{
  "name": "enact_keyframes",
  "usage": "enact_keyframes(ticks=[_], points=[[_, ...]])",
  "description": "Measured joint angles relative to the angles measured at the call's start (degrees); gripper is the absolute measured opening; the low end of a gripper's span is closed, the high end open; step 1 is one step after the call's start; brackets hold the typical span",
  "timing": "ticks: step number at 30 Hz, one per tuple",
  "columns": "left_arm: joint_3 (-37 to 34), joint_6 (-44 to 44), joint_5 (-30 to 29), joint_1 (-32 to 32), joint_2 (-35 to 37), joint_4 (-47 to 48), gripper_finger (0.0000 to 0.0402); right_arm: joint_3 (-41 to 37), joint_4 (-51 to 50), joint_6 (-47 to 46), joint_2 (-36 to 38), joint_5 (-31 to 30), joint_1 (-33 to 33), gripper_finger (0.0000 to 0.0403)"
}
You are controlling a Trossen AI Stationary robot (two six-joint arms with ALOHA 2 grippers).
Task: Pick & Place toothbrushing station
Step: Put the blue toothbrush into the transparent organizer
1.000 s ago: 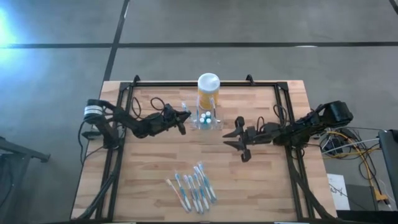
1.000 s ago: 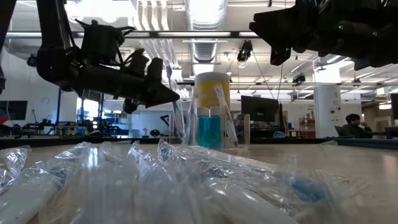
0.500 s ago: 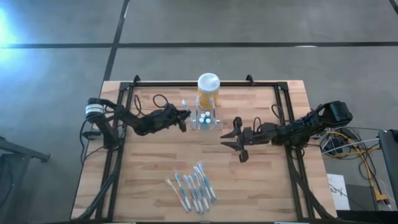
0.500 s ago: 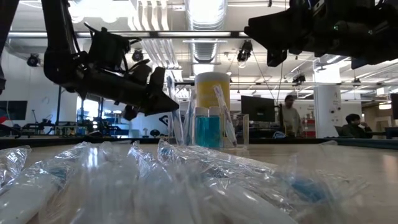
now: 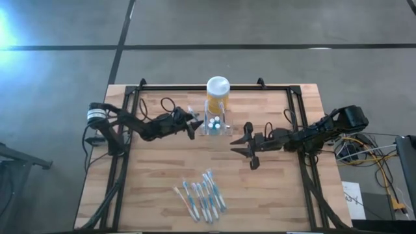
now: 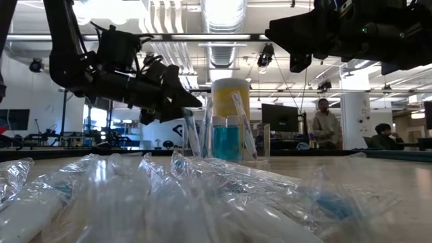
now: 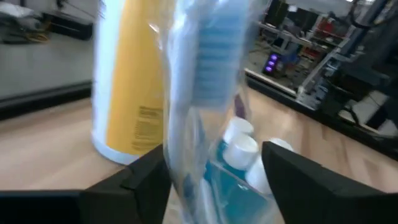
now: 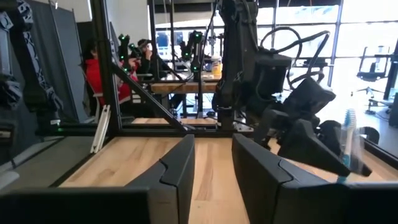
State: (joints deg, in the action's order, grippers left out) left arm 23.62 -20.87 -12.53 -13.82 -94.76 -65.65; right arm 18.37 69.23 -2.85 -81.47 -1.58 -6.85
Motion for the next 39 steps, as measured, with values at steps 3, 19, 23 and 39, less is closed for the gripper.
enact_keyframes(ticks=[3, 19, 23, 39], points=[[0.0, 1.8, -0.4, -0.8, 2.4, 1.3, 0.0268, 0.0, 0.0, 0.0, 0.0, 0.0, 0.0, 0.01], [9.2, 16.9, -2.7, -7.3, 38.1, 52.5, 0.0284, 0.0, -0.2, 0.0, 0.0, 0.0, 0.0, 0.0095], [14.0, 20.3, 2.6, -6.1, 48.7, 71.5, 0.0271, 0.0, -2.7, -1.7, 0.0, 0.0, 0.0, 0.0097], [-12.8, 13.2, 22.9, 6.5, 67.8, 48.4, 0.0005, 0.0, -10.8, -7.3, 0.0, 0.1, -0.1, 0.0093]])
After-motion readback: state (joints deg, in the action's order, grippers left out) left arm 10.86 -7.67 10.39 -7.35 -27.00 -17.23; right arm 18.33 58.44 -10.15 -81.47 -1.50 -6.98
